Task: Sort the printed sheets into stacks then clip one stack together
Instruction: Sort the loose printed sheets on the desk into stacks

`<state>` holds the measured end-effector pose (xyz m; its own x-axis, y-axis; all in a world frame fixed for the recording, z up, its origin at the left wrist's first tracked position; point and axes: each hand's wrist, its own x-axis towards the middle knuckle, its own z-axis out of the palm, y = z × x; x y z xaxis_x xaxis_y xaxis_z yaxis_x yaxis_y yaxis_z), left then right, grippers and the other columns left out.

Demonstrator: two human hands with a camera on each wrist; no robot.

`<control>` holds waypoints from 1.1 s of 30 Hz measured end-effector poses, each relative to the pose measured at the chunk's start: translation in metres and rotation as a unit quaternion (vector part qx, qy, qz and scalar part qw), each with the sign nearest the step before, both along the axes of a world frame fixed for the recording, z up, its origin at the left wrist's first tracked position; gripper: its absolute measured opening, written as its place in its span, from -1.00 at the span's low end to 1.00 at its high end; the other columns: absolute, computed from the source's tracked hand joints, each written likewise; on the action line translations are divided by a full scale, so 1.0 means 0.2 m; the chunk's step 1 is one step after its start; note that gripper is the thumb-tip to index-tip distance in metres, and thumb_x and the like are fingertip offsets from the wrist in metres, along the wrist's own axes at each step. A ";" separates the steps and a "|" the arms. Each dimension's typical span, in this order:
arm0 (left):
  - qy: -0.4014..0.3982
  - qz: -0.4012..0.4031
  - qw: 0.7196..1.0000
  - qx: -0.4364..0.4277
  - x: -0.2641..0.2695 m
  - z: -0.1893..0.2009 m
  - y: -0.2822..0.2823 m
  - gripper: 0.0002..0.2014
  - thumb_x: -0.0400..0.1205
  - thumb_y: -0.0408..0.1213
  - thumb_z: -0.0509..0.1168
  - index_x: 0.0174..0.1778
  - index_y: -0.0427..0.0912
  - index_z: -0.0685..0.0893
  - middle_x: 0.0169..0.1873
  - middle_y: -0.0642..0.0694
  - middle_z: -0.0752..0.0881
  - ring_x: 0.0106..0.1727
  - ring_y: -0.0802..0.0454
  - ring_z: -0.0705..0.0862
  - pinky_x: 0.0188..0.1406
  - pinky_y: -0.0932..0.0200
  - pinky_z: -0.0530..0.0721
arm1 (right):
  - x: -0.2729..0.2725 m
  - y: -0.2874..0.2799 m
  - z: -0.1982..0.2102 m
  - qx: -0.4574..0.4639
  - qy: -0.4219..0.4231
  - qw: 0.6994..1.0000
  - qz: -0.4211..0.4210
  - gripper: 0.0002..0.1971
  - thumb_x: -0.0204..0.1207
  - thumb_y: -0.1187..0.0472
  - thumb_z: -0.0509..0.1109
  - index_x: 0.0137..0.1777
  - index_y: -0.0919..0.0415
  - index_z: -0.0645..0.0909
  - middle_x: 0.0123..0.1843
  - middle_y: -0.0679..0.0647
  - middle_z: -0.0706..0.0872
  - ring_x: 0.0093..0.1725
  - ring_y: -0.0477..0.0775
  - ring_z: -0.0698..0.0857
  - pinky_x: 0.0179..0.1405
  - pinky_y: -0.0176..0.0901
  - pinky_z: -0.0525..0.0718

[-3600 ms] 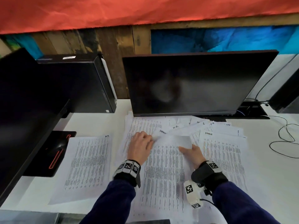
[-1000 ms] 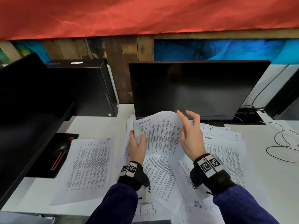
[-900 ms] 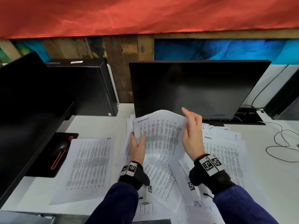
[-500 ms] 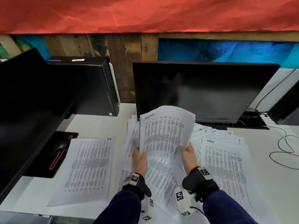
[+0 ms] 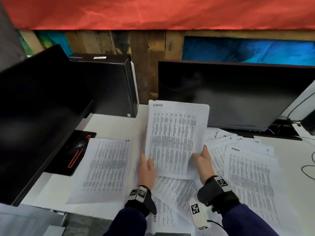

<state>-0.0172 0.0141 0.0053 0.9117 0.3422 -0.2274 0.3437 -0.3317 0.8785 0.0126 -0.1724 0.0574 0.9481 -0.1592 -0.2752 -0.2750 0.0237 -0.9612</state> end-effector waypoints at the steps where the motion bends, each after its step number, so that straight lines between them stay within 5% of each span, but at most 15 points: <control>1: 0.009 0.000 1.000 0.013 -0.03 0.01 0.07 -0.50 0.75 -0.15 0.02 0.62 -0.06 0.11 0.36 -0.39 0.55 0.35 -0.36 0.56 0.33 -0.24 0.57 | -0.01 0.02 0.00 -0.007 0.005 1.000 0.024 -0.66 0.57 0.47 0.13 0.26 0.13 0.41 0.04 0.09 0.67 0.00 0.08 0.65 -0.14 -0.16 0.61; 5: 0.066 0.013 0.997 -0.026 -0.17 0.15 0.41 -0.47 0.76 -0.33 0.03 0.65 -0.13 0.06 0.43 -0.03 0.37 0.57 -0.08 0.30 0.56 -0.01 0.23 | -0.09 0.09 -0.12 -0.123 0.063 0.980 0.141 -0.52 0.65 0.00 0.24 0.52 0.03 0.28 0.27 0.12 0.55 0.18 0.11 0.59 0.19 -0.05 0.52; 8: 0.114 0.029 0.992 -0.035 -0.23 0.17 0.71 -0.48 0.73 -0.42 0.06 0.63 -0.21 0.13 0.47 0.00 0.35 0.57 -0.11 0.30 0.55 0.02 0.23 | -0.16 0.09 -0.28 -0.417 0.078 0.878 0.221 -0.44 0.64 -0.14 0.16 0.59 0.01 0.25 0.47 0.19 0.43 0.41 0.22 0.45 0.41 0.16 0.43; 10: 0.150 0.036 0.988 -0.019 -0.26 0.14 0.89 -0.47 0.71 -0.45 0.09 0.62 -0.29 0.14 0.46 -0.05 0.36 0.57 -0.14 0.31 0.53 0.05 0.26 | -0.20 0.09 -0.34 -0.497 0.089 0.829 0.241 -0.45 0.64 -0.15 0.12 0.59 -0.03 0.24 0.53 0.16 0.38 0.47 0.22 0.41 0.45 0.20 0.39; 13: 0.210 0.040 0.977 -0.016 -0.30 0.07 1.11 -0.46 0.69 -0.47 0.12 0.60 -0.33 0.15 0.52 -0.24 0.37 0.53 -0.20 0.37 0.48 0.05 0.32 | -0.22 0.09 -0.37 -0.503 0.093 0.824 0.242 -0.48 0.65 -0.12 0.11 0.58 -0.04 0.25 0.55 0.15 0.34 0.50 0.21 0.37 0.46 0.21 0.35; 19: 0.263 0.029 0.962 0.062 -0.28 -0.23 1.40 -0.52 0.61 -0.47 0.12 0.50 -0.27 0.33 0.38 -0.27 0.55 0.37 -0.24 0.53 0.38 -0.05 0.50 | -0.23 0.11 -0.39 -0.518 0.089 0.816 0.240 -0.49 0.65 -0.11 0.11 0.58 -0.03 0.28 0.54 0.13 0.33 0.50 0.19 0.36 0.45 0.19 0.36; 24: 0.300 0.095 0.942 0.115 -0.26 -0.12 1.23 -0.45 0.61 -0.48 0.15 0.54 -0.34 0.20 0.42 -0.39 0.45 0.42 -0.35 0.47 0.37 -0.10 0.46 | -0.24 0.09 -0.37 -0.491 0.064 0.832 0.249 -0.51 0.63 -0.06 0.17 0.55 -0.02 0.32 0.53 0.10 0.35 0.47 0.18 0.40 0.45 0.17 0.38; 28: 0.263 0.172 0.900 0.303 -0.20 -0.02 0.94 -0.47 0.56 -0.35 0.26 0.46 -0.24 0.30 0.33 -0.33 0.41 0.32 -0.27 0.45 0.30 -0.21 0.42 | -0.24 -0.09 -0.37 -0.529 -0.011 0.831 0.170 -0.56 0.60 0.06 0.22 0.47 0.11 0.49 0.53 0.15 0.45 0.49 0.21 0.45 0.47 0.25 0.38; 33: 0.049 -0.006 0.944 0.325 -0.06 0.00 0.38 -0.64 0.65 -0.24 0.23 0.39 -0.07 0.46 0.33 -0.17 0.47 0.32 -0.14 0.50 0.28 -0.12 0.48 | -0.24 -0.51 -0.37 -0.551 0.168 0.817 0.014 -0.43 0.65 -0.03 0.16 0.63 0.05 0.19 0.71 0.20 0.04 0.67 0.27 0.05 0.56 0.42 0.05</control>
